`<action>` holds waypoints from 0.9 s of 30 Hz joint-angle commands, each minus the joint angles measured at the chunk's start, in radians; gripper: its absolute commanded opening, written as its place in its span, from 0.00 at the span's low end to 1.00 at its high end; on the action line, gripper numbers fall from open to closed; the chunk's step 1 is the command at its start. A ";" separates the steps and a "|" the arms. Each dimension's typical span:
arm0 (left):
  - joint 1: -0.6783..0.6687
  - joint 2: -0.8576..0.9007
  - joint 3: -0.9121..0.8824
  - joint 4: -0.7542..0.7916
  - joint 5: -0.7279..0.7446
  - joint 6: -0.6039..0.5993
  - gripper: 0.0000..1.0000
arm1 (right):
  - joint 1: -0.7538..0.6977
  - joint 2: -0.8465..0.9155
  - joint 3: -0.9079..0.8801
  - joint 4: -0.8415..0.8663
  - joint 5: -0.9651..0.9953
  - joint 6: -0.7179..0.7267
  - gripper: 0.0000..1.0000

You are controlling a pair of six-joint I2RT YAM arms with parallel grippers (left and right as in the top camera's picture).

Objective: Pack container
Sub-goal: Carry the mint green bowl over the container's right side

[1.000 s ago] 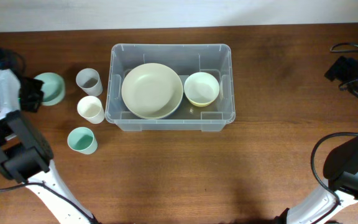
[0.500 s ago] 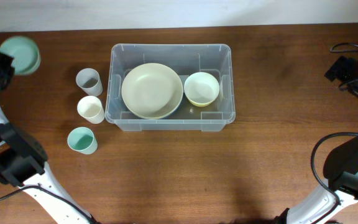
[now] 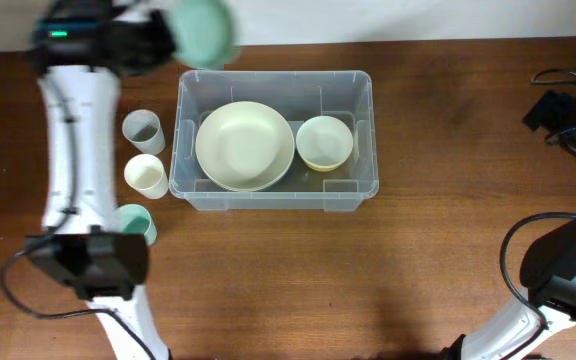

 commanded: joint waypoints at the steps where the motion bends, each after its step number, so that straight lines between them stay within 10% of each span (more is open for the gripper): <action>1: -0.119 -0.005 0.012 -0.019 -0.051 0.057 0.01 | -0.002 0.010 -0.006 0.000 0.016 -0.007 0.99; 11: -0.372 0.098 0.011 -0.048 -0.256 0.056 0.01 | -0.002 0.010 -0.006 0.000 0.016 -0.007 0.99; 27: -0.396 0.286 0.011 -0.107 -0.247 0.049 0.01 | -0.002 0.010 -0.006 0.000 0.016 -0.007 0.99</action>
